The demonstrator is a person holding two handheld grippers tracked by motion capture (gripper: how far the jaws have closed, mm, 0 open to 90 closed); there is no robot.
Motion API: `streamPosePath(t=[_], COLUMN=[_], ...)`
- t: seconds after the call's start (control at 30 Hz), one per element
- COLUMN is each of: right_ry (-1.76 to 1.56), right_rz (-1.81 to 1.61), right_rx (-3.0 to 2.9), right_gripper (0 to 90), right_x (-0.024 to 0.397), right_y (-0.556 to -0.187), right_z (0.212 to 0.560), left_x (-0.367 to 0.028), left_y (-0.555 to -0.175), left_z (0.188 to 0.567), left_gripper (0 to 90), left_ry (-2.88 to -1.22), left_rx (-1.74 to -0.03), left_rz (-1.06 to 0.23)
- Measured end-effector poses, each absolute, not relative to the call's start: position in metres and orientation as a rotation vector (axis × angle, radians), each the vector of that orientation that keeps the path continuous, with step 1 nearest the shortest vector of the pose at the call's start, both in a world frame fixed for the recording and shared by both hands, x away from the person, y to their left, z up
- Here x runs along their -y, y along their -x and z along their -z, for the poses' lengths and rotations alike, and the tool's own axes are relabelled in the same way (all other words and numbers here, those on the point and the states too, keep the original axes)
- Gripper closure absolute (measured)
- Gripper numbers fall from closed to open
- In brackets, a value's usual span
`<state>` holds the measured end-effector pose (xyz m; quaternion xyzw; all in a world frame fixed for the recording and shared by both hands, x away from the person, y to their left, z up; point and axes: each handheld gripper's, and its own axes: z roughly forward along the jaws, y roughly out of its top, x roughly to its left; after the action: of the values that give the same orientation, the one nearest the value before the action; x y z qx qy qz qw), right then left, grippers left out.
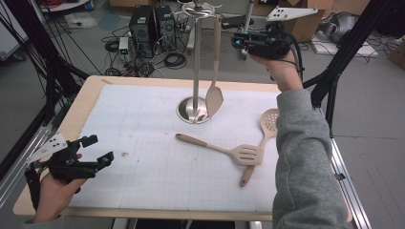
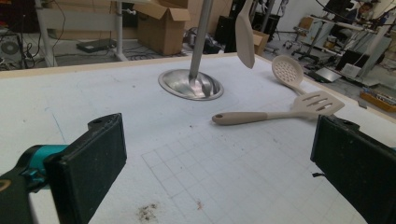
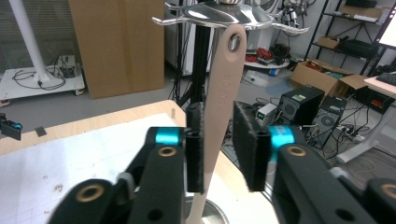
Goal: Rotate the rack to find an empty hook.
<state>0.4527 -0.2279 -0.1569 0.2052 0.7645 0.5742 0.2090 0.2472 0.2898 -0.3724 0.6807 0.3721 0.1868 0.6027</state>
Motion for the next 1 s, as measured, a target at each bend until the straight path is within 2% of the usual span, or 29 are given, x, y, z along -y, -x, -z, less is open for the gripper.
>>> streamPosePath(t=[0.03, 0.1, 0.23, 1.0], right_ry=[-0.571, -0.570, -0.552, -0.580], right_rz=[-1.597, -1.609, -1.613, -1.566], right_rx=[-2.127, -2.123, -2.123, -2.101], right_gripper=[78.3, 85.2, 89.4, 89.7], right_x=[0.228, 0.226, 0.223, 0.198], right_y=[-0.453, -0.454, -0.457, -0.478], right_z=[0.157, 0.154, 0.146, 0.127], left_x=[-0.290, -0.291, -0.293, -0.305], left_y=[-0.247, -0.247, -0.247, -0.240], left_z=[0.372, 0.372, 0.372, 0.374], left_gripper=[3.9, 3.9, 3.9, 3.9], left_ry=[-1.575, -1.571, -1.567, -1.545], left_rx=[-0.861, -0.863, -0.869, -0.891], left_rz=[-0.434, -0.436, -0.435, -0.439])
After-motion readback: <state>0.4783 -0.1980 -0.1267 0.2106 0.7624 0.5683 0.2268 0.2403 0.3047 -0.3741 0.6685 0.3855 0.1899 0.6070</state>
